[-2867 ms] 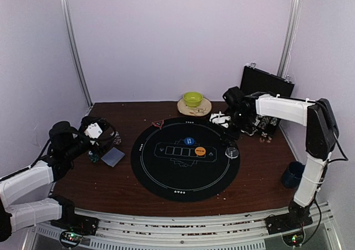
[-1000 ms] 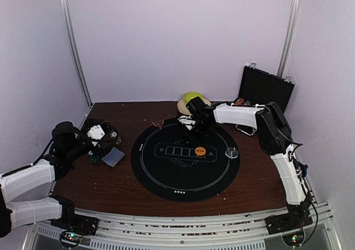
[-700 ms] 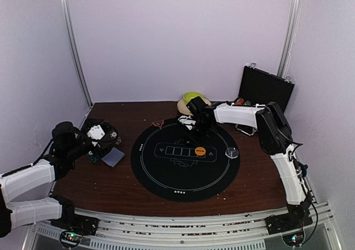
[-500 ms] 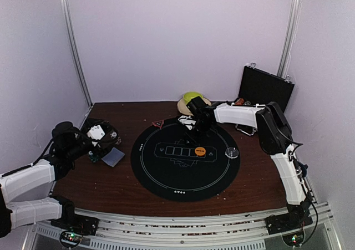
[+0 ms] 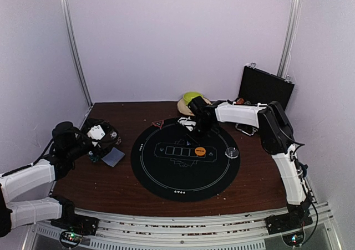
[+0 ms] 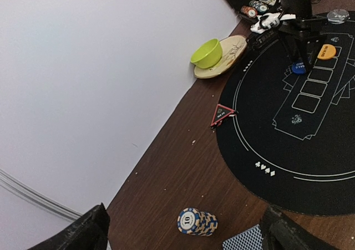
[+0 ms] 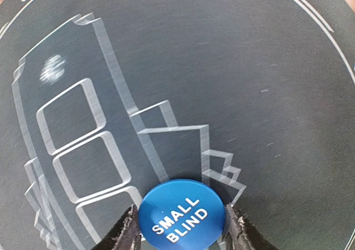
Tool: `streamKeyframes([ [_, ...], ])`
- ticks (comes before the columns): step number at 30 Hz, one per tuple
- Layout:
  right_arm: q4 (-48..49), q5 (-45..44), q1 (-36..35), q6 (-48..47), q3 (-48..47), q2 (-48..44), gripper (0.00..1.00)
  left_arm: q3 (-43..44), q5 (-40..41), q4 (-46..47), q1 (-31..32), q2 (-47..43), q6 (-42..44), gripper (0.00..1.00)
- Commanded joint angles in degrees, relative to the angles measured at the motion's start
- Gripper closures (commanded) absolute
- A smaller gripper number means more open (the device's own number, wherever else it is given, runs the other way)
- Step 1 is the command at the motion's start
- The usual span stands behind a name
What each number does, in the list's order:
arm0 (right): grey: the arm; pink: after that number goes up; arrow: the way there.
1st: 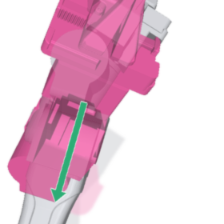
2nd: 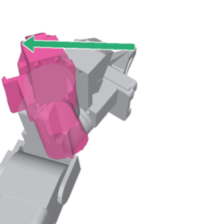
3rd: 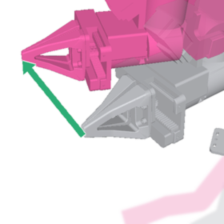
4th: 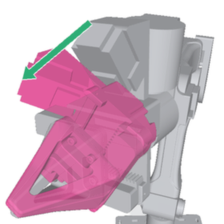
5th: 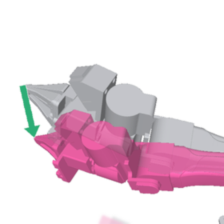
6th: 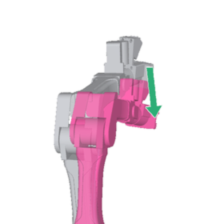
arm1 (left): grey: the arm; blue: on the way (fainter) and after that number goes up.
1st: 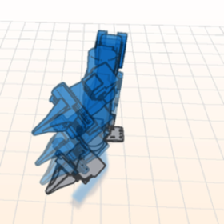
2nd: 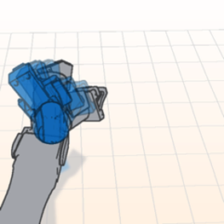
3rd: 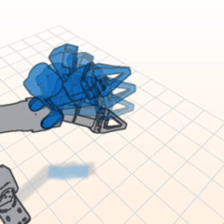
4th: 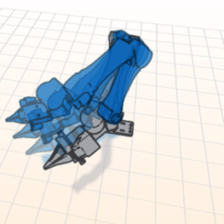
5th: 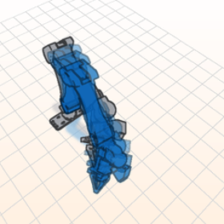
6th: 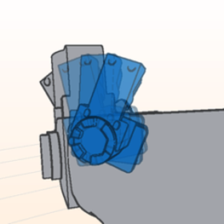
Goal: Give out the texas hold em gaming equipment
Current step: Pick up the small blind button from the poker table mat, then place the small blind button in the small blind area.
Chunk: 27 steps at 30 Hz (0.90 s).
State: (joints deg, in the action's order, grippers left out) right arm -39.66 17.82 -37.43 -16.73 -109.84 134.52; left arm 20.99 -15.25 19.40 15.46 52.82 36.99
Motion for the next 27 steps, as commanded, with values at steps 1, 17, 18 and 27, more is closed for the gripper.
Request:
streamKeyframes([
  [1,-3.16,4.63,-1.25,-4.47,2.2,-6.63,0.6,-0.6,-0.67,1.77,-0.4,0.15,0.35,0.02],
  [17,-7.38,7.26,-13.78,-19.99,17.96,-15.82,0.59,-0.55,-1.17,1.09,-0.37,-0.68,0.54,0.02],
  [18,-7.24,7.38,-14.35,-19.92,18.33,-15.86,0.6,-0.52,-1.31,0.96,-0.36,-0.93,0.54,0.02],
  [27,-4.86,4.77,-16.73,-19.01,20.05,-15.17,0.6,-0.69,-1.63,0.9,-0.42,-1.93,0.51,0.02],
])
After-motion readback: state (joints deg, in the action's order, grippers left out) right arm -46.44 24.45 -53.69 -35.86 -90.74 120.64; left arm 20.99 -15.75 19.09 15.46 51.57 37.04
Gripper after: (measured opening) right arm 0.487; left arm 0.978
